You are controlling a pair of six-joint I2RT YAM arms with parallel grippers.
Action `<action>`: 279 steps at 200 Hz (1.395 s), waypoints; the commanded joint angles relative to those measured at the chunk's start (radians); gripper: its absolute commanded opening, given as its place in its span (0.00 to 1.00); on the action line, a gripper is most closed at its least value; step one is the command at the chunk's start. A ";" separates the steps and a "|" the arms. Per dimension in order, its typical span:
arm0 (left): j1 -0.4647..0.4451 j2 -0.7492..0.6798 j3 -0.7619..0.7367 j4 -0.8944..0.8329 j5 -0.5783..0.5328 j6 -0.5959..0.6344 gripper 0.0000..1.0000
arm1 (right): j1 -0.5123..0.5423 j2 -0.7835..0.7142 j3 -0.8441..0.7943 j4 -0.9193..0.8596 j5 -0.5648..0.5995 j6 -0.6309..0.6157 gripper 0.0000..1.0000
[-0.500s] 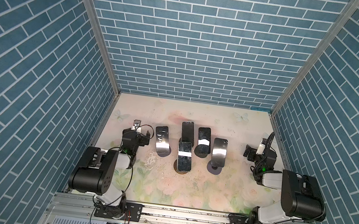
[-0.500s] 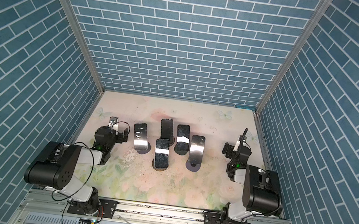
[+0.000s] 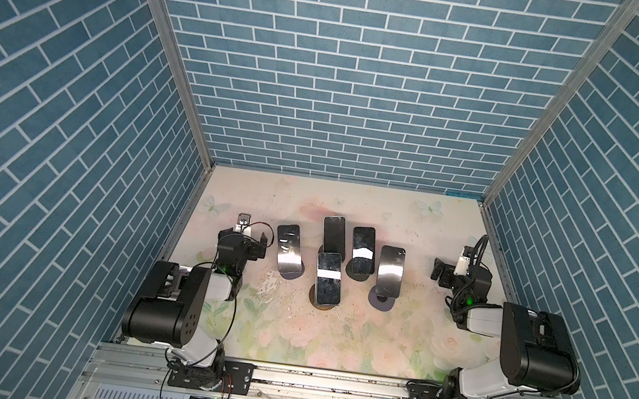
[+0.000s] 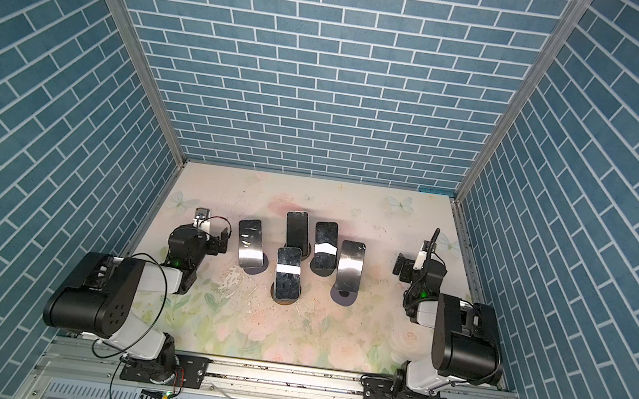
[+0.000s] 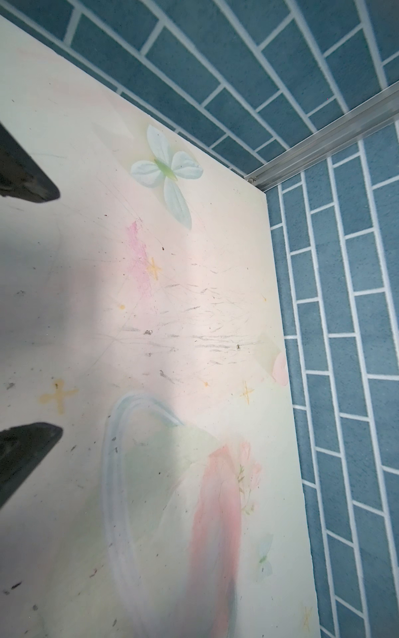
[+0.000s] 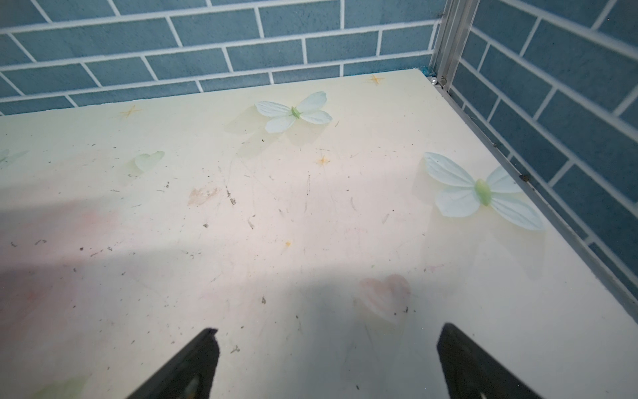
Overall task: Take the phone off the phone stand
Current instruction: 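Raise both arms from rest and reach toward the row of phones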
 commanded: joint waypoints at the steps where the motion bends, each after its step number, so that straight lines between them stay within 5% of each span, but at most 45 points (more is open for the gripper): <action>1: 0.006 -0.003 0.015 -0.007 0.004 0.003 1.00 | 0.000 0.002 0.026 0.010 -0.014 -0.037 0.99; 163: 0.006 -0.007 -0.003 0.020 0.004 0.004 1.00 | -0.001 0.001 0.026 0.012 -0.014 -0.036 0.99; 195: 0.006 -0.107 -0.062 0.053 -0.052 -0.019 1.00 | 0.000 -0.047 0.036 -0.045 -0.014 -0.043 0.99; 279: 0.003 -0.363 0.092 -0.417 -0.190 -0.176 1.00 | 0.008 -0.321 0.085 -0.396 -0.008 0.066 0.99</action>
